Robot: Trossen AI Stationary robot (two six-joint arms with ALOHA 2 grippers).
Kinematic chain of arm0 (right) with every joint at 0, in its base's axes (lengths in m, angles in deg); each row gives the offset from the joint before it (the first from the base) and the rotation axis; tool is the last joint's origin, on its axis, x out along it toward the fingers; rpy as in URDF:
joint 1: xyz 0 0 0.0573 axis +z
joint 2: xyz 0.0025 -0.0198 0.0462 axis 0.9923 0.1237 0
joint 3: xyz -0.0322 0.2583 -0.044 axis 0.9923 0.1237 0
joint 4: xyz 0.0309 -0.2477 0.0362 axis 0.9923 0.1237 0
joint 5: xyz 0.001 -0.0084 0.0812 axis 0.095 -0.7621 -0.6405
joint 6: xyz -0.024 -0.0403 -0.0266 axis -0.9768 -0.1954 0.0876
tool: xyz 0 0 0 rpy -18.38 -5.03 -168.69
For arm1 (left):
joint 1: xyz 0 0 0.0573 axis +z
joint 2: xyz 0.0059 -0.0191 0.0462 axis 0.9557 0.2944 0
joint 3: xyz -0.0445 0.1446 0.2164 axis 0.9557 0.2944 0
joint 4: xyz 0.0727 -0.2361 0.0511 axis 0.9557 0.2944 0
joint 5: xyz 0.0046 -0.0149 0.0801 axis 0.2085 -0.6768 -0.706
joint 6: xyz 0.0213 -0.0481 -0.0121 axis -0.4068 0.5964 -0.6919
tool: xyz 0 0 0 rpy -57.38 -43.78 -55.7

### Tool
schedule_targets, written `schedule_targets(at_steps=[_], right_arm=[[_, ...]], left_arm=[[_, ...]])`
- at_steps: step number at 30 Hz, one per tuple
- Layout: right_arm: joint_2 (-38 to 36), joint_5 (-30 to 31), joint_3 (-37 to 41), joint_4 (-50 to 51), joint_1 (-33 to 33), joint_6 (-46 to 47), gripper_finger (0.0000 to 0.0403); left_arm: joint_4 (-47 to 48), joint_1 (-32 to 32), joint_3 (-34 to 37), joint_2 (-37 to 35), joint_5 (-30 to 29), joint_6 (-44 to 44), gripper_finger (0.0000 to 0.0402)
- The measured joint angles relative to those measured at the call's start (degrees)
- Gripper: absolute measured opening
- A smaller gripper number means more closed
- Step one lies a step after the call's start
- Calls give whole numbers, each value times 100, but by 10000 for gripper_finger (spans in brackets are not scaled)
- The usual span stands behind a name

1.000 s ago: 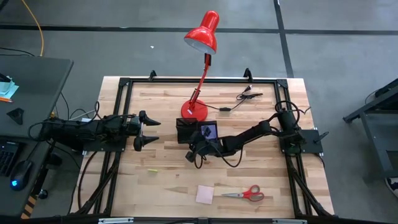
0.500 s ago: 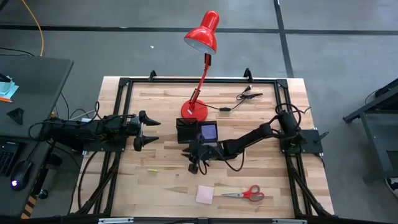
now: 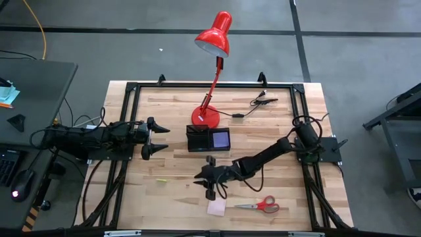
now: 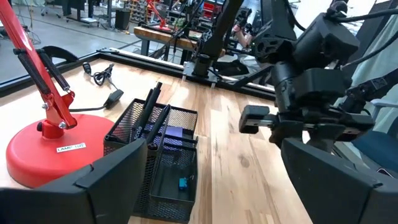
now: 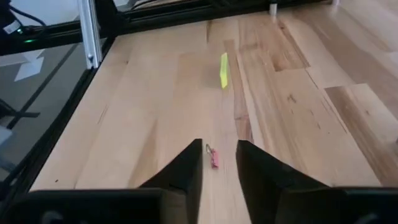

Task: Pick and place office supplies into organizer
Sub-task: Put the pink binder clip into the black desk organizer

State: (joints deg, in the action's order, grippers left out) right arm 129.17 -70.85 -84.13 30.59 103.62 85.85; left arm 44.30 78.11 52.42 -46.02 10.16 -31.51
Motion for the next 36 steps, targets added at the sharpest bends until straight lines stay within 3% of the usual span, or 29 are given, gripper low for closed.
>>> schedule_targets(at_steps=[7,11,16,36], right_arm=[[4,400,0,32,71,20,190],[169,242,0,-195,68,-2,215],[478,-213,-2,-782,74,-141,217],[535,243,0,-900,42,-50,187]], left_arm=[[0,0,0,2,-1,2,358],[0,2,0,1,0,1,358],[0,2,0,0,1,0,358],[0,0,0,2,1,2,358]])
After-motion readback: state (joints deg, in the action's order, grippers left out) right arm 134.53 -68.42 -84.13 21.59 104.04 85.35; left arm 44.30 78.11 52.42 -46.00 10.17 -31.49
